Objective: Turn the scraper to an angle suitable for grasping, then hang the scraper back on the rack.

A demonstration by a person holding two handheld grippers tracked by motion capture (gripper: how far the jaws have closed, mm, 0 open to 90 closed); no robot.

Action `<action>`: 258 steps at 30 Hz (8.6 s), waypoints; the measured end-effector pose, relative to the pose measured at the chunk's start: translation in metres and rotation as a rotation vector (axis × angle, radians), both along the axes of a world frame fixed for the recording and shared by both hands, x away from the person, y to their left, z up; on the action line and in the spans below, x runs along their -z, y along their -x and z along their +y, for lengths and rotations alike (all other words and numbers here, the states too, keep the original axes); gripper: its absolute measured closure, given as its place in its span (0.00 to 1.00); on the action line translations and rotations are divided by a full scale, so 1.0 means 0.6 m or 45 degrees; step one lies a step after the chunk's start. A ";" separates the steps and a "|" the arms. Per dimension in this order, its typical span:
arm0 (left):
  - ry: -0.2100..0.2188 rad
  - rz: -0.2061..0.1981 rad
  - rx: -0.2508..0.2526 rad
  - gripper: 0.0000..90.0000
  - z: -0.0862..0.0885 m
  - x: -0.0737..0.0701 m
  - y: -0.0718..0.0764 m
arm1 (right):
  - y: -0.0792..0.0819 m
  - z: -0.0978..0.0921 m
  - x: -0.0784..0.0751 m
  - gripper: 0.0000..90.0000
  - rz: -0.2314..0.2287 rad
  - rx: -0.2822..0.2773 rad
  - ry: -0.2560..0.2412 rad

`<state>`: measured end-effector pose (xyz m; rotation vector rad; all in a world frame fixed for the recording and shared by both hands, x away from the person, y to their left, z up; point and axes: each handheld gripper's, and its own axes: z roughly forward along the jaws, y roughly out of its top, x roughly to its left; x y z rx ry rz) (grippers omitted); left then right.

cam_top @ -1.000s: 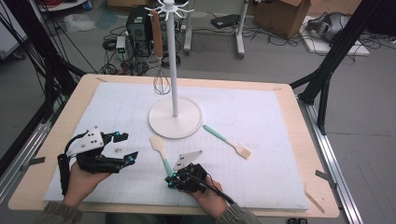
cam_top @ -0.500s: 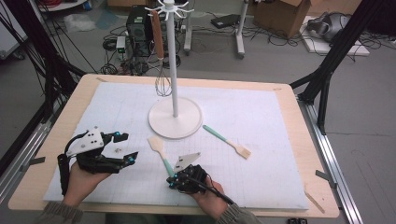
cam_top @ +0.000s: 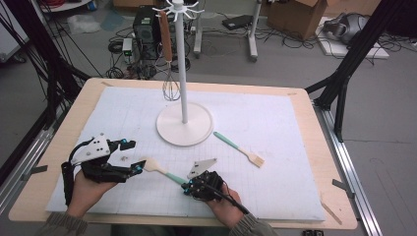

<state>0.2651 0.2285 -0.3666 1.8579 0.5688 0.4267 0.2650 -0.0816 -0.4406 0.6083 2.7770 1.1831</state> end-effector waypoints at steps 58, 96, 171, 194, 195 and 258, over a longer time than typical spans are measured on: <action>-0.033 -0.012 0.084 0.30 -0.001 0.006 0.000 | -0.051 -0.236 -0.063 0.42 -0.106 0.215 -0.333; -0.269 0.079 0.403 0.46 -0.050 0.052 -0.045 | -0.042 -0.293 -0.055 0.36 -0.130 0.278 -0.305; -0.579 0.241 0.554 0.90 -0.109 0.110 -0.072 | -0.049 -0.274 -0.046 0.35 -0.124 0.253 -0.283; -0.554 0.219 0.556 0.89 -0.105 0.090 -0.063 | -0.050 -0.269 -0.046 0.34 -0.104 0.236 -0.297; -0.543 0.216 0.559 0.89 -0.106 0.088 -0.062 | -0.050 -0.269 -0.047 0.34 -0.101 0.236 -0.301; -0.401 0.057 0.621 0.89 -0.132 -0.010 -0.032 | -0.055 -0.125 -0.094 0.56 0.072 -0.139 -0.390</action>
